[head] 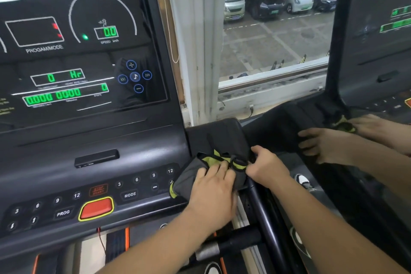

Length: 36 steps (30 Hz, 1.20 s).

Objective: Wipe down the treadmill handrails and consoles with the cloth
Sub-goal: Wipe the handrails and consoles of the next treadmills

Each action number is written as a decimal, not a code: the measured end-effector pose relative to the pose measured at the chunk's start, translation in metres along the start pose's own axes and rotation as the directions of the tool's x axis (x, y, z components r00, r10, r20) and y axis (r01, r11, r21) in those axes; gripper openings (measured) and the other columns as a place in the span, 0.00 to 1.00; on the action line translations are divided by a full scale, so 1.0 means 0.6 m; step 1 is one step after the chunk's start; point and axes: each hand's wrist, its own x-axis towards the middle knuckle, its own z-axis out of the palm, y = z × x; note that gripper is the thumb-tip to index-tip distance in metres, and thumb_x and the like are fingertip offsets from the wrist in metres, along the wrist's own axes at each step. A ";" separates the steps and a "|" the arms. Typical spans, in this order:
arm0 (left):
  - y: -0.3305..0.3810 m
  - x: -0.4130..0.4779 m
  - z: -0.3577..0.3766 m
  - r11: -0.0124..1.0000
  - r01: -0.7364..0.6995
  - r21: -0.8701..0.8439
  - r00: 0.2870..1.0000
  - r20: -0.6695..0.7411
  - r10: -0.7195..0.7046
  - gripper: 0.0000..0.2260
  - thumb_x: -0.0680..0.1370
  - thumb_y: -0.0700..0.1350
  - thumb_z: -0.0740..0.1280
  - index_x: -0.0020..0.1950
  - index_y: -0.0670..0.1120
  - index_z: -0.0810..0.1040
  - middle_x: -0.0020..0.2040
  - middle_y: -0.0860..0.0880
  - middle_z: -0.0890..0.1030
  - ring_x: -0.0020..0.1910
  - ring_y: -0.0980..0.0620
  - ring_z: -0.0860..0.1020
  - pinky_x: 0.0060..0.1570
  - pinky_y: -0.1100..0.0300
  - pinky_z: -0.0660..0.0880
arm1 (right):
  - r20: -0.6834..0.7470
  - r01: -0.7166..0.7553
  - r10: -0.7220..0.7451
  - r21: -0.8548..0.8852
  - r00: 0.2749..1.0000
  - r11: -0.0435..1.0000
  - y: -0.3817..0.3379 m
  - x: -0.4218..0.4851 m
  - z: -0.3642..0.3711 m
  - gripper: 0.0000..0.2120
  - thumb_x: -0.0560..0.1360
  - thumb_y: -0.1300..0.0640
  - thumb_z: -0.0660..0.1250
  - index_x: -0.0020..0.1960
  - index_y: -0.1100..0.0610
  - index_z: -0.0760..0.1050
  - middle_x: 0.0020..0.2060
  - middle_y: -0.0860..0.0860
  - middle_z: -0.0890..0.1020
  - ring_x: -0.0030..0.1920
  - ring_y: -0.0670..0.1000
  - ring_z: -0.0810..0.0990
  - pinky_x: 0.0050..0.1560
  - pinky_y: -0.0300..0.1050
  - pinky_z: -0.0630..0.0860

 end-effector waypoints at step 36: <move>-0.027 0.061 -0.031 0.970 0.224 -0.098 0.965 -0.115 -0.235 0.16 0.81 0.58 0.61 0.55 0.47 0.76 0.52 0.44 0.79 0.52 0.42 0.76 0.49 0.49 0.73 | 0.007 0.035 -0.035 0.047 0.999 0.998 0.020 0.030 0.012 0.35 0.68 0.36 0.69 0.72 0.45 0.70 0.61 0.49 0.81 0.62 0.57 0.80 0.62 0.57 0.78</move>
